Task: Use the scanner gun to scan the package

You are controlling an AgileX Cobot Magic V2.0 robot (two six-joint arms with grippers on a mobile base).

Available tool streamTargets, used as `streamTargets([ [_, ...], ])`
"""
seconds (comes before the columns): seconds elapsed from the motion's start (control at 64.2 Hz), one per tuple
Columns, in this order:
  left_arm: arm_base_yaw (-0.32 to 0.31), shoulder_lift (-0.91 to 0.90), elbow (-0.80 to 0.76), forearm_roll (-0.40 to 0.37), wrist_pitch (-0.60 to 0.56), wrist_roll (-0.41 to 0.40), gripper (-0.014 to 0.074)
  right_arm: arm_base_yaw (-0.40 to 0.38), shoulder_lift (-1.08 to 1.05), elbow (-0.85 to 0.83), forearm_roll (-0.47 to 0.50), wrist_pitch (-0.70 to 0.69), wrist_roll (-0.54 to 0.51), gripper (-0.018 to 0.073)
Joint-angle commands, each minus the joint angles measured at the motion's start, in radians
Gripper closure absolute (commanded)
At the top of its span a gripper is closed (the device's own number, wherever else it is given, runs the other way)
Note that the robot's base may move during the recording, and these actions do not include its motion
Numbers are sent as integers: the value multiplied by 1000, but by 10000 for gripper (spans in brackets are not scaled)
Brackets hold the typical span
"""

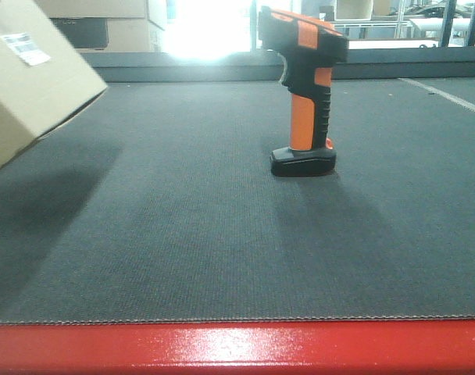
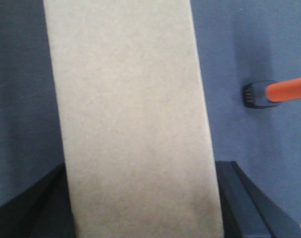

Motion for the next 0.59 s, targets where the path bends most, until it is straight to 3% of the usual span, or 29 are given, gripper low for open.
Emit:
streamTargets([
  [0.0,-8,-14,-1,-73,-3,-6,708,-2,28,-11,1,-1,0,64],
  [0.047,-8,-14,-1,-91,-3,-6,708,-2,30,-9,1,-7,0,-22],
  [0.171,-8,-14,-1,-108,-22,-6,708,25,34,-26,10,-48,0,-10],
  [0.312,-8,-14,-1,-108,-36,-6,708,89,80,-113,86,24,0,-10],
  [0.436,-8,-14,-1,-108,-40,-6,708,176,179,-205,103,132,0,-10],
  [0.577,-8,-14,-1,-108,-47,-6,708,281,290,-228,103,148,0,-10],
])
